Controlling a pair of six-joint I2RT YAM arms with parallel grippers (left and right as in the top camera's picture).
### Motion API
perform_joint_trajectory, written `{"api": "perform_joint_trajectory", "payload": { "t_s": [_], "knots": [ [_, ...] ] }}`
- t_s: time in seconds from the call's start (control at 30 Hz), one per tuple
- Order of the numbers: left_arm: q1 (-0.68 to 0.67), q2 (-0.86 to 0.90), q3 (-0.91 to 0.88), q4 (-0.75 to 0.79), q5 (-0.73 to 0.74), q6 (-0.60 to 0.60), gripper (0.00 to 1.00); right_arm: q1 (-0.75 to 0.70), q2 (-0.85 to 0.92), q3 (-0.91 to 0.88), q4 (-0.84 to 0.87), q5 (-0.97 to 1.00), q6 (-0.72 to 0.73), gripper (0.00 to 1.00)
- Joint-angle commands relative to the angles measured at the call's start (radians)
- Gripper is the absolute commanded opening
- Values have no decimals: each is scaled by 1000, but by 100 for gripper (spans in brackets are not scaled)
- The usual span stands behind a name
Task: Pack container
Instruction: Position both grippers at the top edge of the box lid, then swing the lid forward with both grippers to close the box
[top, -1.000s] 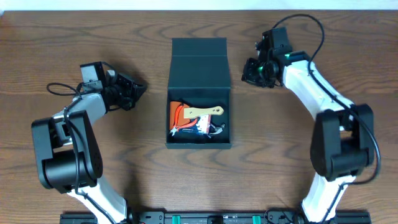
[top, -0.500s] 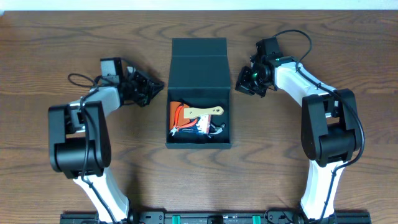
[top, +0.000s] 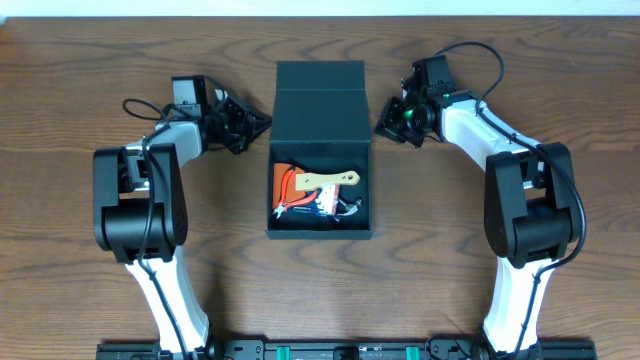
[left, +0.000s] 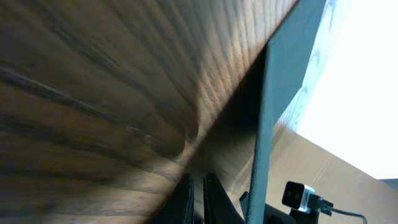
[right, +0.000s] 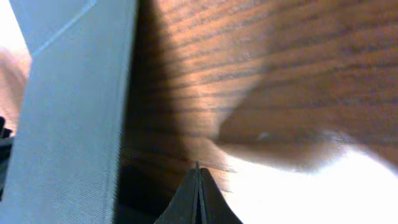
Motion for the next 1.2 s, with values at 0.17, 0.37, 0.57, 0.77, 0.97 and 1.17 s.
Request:
{"api": "perform_joint_trajectory", "payload": {
  "t_s": [0.17, 0.37, 0.57, 0.77, 0.97, 1.17],
  "knots": [
    [-21, 15, 20, 4, 39, -9, 6, 24, 70, 12, 56, -53, 47, 1],
    [-21, 15, 20, 26, 73, -9, 6, 36, 80, 12, 121, -64, 55, 1],
    [-21, 15, 20, 76, 131, -8, 6, 50, 80, 12, 240, -114, 25, 1],
    [-20, 14, 20, 161, 216, -4, 6, 54, 79, 13, 336, -182, 0, 1],
    [-19, 5, 21, 183, 280, 65, 6, 50, 57, 13, 367, -243, -73, 1],
    [1, -29, 25, 182, 331, 135, 5, 50, -16, 13, 353, -245, -149, 1]
  ]
}}
